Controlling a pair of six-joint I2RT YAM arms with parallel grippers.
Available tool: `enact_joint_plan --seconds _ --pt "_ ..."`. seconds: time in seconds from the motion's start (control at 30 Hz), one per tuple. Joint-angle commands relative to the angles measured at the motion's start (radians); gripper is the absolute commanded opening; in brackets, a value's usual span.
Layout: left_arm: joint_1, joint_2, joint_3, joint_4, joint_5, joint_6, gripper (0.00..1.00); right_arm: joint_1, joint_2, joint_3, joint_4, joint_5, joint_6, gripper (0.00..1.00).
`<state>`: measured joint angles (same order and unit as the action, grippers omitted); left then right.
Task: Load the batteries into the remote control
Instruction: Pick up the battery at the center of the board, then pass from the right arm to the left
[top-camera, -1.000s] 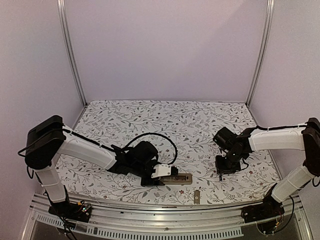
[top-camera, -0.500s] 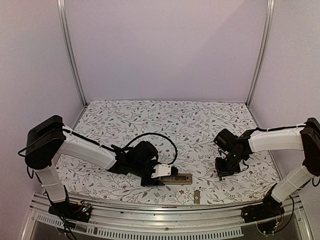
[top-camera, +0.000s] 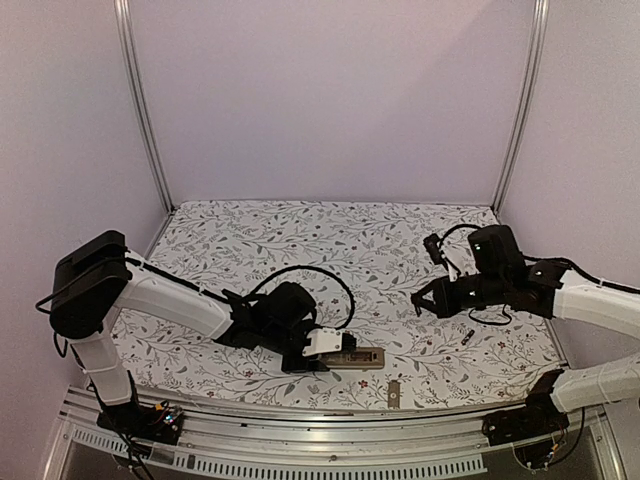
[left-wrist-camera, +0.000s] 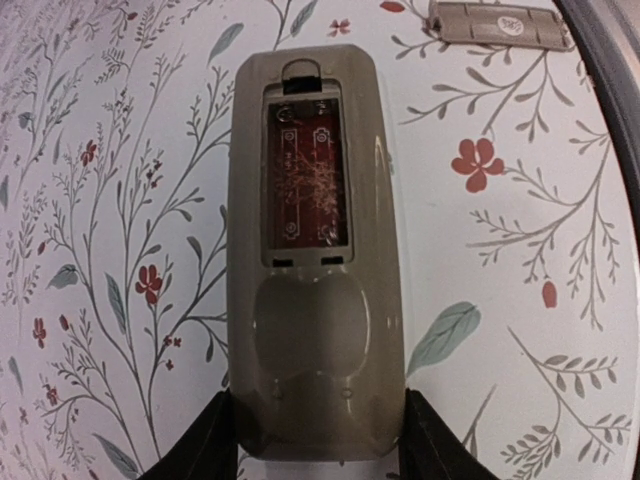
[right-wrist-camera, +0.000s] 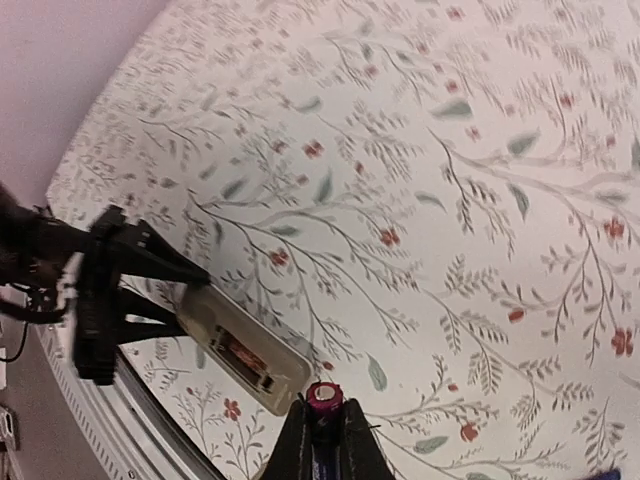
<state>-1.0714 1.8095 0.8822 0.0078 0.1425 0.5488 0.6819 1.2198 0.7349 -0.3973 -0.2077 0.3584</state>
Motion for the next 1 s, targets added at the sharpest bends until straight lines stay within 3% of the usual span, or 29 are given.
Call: enact_joint_plan --seconds 0.0,0.17,0.4,0.97 --pt "-0.001 0.039 -0.010 -0.083 0.002 0.011 0.00 0.010 -0.287 -0.103 0.401 -0.245 -0.409 0.00" --pt "0.002 0.039 -0.011 -0.083 0.003 0.008 0.00 0.011 -0.368 -0.076 0.467 -0.359 -0.715 0.00" --pt "0.005 0.044 -0.008 -0.084 0.008 0.007 0.00 0.013 -0.293 0.053 0.399 -0.547 -0.926 0.00" --pt "0.043 0.063 0.001 -0.082 0.064 -0.014 0.00 0.037 -0.276 0.103 0.388 -0.510 -0.934 0.00"
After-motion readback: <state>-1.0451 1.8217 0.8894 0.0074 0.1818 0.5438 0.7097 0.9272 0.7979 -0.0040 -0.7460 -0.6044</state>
